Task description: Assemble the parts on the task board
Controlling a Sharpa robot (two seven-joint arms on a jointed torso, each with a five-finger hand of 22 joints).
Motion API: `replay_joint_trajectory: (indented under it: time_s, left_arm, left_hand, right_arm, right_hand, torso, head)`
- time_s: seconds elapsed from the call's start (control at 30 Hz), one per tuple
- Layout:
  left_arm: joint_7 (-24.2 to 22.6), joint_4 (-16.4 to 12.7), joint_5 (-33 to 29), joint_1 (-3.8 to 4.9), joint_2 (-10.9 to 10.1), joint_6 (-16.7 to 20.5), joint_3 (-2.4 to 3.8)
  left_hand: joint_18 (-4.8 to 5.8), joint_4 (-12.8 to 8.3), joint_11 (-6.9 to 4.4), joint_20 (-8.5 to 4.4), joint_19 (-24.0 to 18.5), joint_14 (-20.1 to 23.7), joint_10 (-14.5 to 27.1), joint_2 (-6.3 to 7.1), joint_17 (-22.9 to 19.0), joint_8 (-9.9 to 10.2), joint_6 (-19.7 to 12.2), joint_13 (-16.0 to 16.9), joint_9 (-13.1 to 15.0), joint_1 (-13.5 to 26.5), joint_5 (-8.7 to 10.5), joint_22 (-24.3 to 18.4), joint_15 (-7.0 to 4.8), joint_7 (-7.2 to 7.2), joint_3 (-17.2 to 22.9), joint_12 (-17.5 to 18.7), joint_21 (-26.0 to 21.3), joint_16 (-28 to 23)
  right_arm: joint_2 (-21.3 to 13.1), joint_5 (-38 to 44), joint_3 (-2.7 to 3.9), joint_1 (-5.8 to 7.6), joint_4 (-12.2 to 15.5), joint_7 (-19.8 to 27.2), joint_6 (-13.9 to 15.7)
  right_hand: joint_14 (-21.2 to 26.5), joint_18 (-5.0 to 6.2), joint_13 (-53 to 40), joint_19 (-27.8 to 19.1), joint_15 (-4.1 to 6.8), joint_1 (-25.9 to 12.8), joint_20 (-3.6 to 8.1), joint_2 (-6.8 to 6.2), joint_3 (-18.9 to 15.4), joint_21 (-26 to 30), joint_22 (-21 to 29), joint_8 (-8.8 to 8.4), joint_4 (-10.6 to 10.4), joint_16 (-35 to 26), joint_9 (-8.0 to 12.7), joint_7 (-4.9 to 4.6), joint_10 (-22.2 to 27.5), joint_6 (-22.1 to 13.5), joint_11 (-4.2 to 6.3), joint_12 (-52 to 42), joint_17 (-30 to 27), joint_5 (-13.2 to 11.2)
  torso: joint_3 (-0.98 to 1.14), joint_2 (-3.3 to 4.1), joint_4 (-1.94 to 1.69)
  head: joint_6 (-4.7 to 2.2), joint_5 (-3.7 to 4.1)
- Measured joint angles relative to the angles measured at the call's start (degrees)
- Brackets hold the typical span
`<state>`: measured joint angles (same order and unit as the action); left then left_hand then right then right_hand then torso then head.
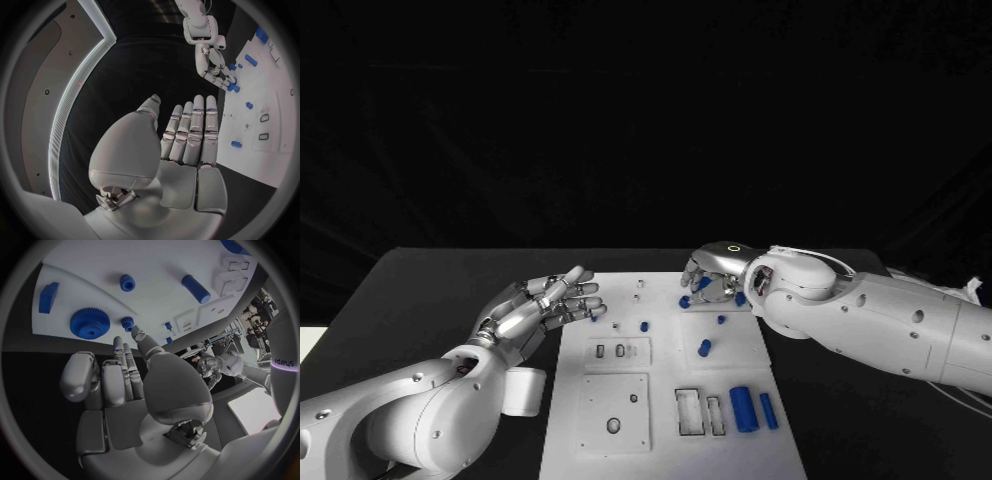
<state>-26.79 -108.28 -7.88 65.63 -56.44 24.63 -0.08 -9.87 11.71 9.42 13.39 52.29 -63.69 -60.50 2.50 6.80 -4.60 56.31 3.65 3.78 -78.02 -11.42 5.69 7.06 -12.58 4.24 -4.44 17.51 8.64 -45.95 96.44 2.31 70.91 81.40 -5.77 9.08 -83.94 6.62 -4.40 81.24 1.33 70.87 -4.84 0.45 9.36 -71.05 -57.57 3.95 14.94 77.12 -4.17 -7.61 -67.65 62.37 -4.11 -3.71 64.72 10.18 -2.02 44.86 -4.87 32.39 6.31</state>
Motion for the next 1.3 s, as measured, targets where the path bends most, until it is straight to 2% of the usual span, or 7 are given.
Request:
replay_joint_trajectory:
  time_s: [0.3,0.47,0.67,0.93,1.3]
  left_arm:
    - [0.21,-0.18,-0.02,0.22,-0.15,-0.02,0.03]
    - [0.32,-0.18,-0.03,0.31,-0.22,-0.02,0.03]
    - [0.45,-0.19,-0.04,0.36,-0.23,-0.04,0.03]
    - [0.66,-0.18,-0.05,0.38,-0.23,-0.09,0.03]
    - [1.0,-0.17,-0.06,0.39,-0.23,-0.12,0.04]
  left_hand:
    - [0.02,0.0,0.2,0.0,0.0,0.2,0.21,0.0,0.0,0.0,0.0,-0.01,0.0,0.0,0.0,-0.06,0.2,0.0,0.0,0.0,0.0,-0.03]
    - [0.02,-0.09,0.2,0.0,0.0,0.2,0.21,0.0,-0.05,0.0,0.0,-0.01,0.01,0.0,0.0,-0.16,0.2,0.0,-0.09,0.0,0.0,-0.03]
    - [0.02,-0.16,0.2,0.0,0.0,0.19,0.21,0.0,-0.05,0.0,0.0,-0.01,0.01,0.0,0.0,-0.16,0.2,0.0,-0.16,0.0,0.0,-0.03]
    - [0.03,-0.16,0.2,0.0,0.0,0.19,0.21,0.0,-0.05,0.21,-0.06,-0.01,0.01,0.0,0.0,-0.22,0.2,-0.06,-0.16,0.24,-0.21,-0.27]
    - [0.03,-0.15,0.41,0.0,0.0,0.19,0.41,0.0,-0.05,0.21,-0.22,-0.01,0.02,0.0,0.0,-0.29,0.2,-0.22,-0.16,0.28,-0.21,-0.27]
  right_arm:
    - [0.68,1.77,0.0,0.0,-0.37,-0.47,-1.59]
    - [0.87,2.27,0.0,0.0,-0.61,-0.58,-2.32]
    - [1.16,2.54,0.0,0.0,-0.84,-0.61,-3.09]
    - [1.44,2.73,0.08,0.0,-1.19,-0.61,-3.88]
    - [1.47,2.79,0.15,0.11,-1.28,-0.47,-3.51]
  right_hand:
    - [0.0,0.0,0.13,-0.22,0.0,0.0,0.22,0.0,1.21,-0.87,-0.71,0.0,-0.24,0.22,-0.07,0.24,-0.15,0.28,-0.07,0.0,-0.1,0.0]
    - [0.0,0.0,0.25,-0.42,0.0,0.0,0.02,0.0,1.77,-0.91,-0.83,0.0,-0.32,0.22,-0.13,-0.05,-0.45,0.6,-0.01,0.0,-0.17,0.0]
    - [0.0,0.0,0.41,-0.73,0.0,0.33,-0.1,0.33,3.35,-1.43,-1.21,0.0,-0.71,0.44,-0.26,-0.03,-1.36,1.52,0.12,0.0,-0.17,-0.88]
    - [0.0,0.0,0.6,-1.05,0.0,0.23,0.22,0.84,5.76,-1.91,-1.57,0.0,-1.49,0.76,-0.43,0.46,-2.49,2.96,0.42,0.01,-0.17,-1.89]
    - [0.0,0.0,0.64,-1.25,0.0,0.07,0.43,0.67,9.9,-3.06,-3.06,0.13,-2.89,0.88,-0.72,0.96,-4.54,5.11,1.03,0.28,-0.44,-2.46]
  torso:
    - [-0.1,0.47,-0.42]
    - [-0.18,0.62,-0.62]
    - [-0.25,0.79,-0.73]
    - [-0.35,0.95,-0.88]
    - [-0.49,1.14,-1.11]
  head:
    - [0.26,-0.14]
    - [0.3,0.01]
    - [0.3,0.18]
    - [0.4,0.36]
    - [0.27,0.71]
